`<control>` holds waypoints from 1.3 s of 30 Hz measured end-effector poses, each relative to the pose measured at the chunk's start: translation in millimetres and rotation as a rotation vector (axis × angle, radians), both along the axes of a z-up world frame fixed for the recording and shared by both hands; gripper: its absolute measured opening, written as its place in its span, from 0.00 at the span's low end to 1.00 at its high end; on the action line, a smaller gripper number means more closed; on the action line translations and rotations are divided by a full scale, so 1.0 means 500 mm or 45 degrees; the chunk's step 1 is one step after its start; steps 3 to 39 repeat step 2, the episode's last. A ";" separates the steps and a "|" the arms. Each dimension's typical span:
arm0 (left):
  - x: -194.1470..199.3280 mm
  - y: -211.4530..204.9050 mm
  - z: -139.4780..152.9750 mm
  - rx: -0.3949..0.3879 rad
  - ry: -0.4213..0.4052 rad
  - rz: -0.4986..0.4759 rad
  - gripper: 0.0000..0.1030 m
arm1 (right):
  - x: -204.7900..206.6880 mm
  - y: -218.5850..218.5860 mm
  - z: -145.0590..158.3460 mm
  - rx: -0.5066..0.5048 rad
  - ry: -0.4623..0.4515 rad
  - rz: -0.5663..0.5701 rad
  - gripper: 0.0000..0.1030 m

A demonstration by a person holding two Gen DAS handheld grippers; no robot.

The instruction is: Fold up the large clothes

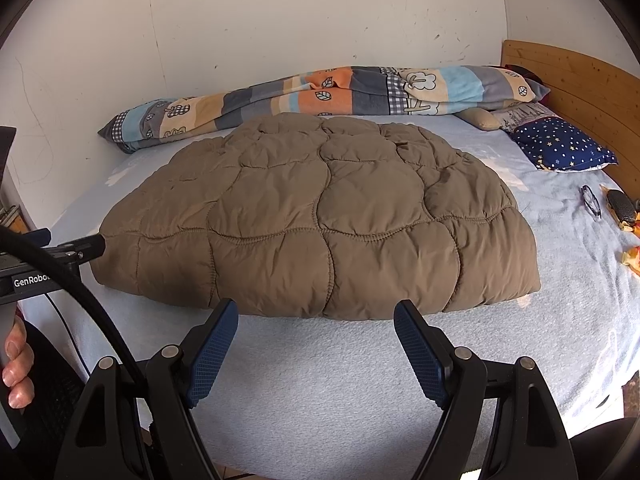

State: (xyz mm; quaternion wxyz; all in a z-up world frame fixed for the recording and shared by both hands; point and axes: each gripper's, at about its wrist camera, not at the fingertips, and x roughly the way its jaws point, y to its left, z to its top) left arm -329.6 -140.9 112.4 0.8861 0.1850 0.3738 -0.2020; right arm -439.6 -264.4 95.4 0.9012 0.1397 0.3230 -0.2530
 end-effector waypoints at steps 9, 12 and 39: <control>0.003 0.001 -0.001 -0.008 0.017 -0.001 0.98 | -0.002 0.000 0.002 -0.001 -0.007 0.000 0.82; 0.003 0.001 -0.001 -0.008 0.017 -0.001 0.98 | -0.002 0.000 0.002 -0.001 -0.007 0.000 0.82; 0.003 0.001 -0.001 -0.008 0.017 -0.001 0.98 | -0.002 0.000 0.002 -0.001 -0.007 0.000 0.82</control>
